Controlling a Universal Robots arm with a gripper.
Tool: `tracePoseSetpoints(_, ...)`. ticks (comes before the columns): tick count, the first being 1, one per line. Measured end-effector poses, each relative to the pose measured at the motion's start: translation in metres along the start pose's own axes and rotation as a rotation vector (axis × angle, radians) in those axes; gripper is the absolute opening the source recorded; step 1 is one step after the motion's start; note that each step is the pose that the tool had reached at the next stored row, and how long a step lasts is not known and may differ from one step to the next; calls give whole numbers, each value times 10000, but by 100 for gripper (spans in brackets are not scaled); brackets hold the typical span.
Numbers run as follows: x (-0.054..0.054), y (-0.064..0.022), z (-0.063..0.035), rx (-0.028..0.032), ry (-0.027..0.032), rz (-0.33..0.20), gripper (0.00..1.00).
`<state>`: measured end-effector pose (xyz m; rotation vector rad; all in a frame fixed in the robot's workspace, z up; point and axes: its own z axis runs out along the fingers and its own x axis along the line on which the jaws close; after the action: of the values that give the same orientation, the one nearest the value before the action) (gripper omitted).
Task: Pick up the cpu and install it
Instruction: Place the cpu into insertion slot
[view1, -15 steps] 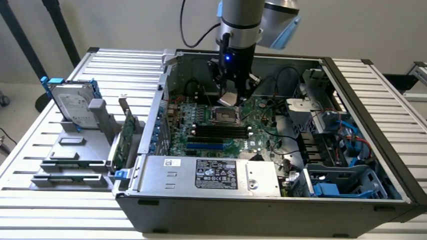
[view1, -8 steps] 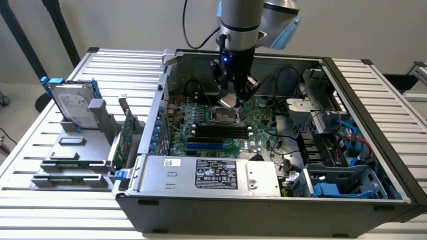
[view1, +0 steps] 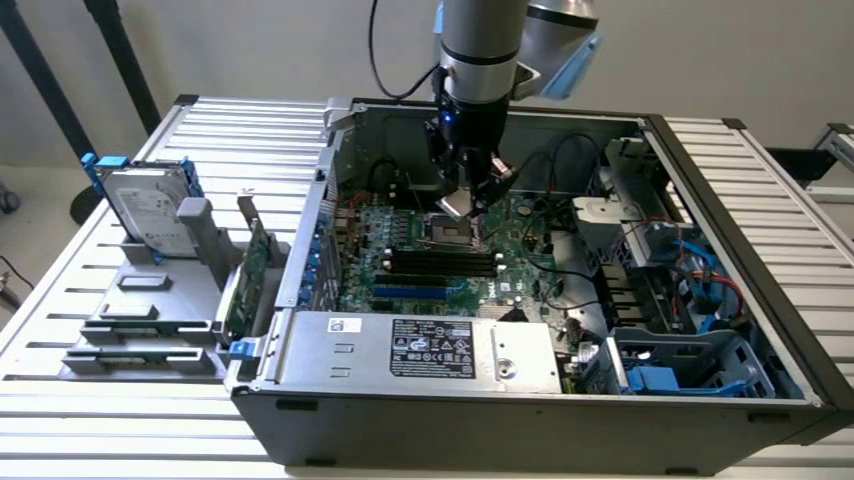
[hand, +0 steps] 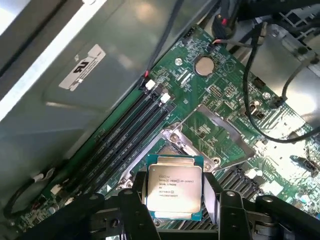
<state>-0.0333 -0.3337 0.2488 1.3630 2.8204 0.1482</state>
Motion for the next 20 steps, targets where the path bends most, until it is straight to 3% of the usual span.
tracePoseSetpoints(14, -1, -3, 31, 46, -99, 2307, 55)
tracePoseSetpoints(20, -2, -4, 46, 26, -172, 3388, 55)
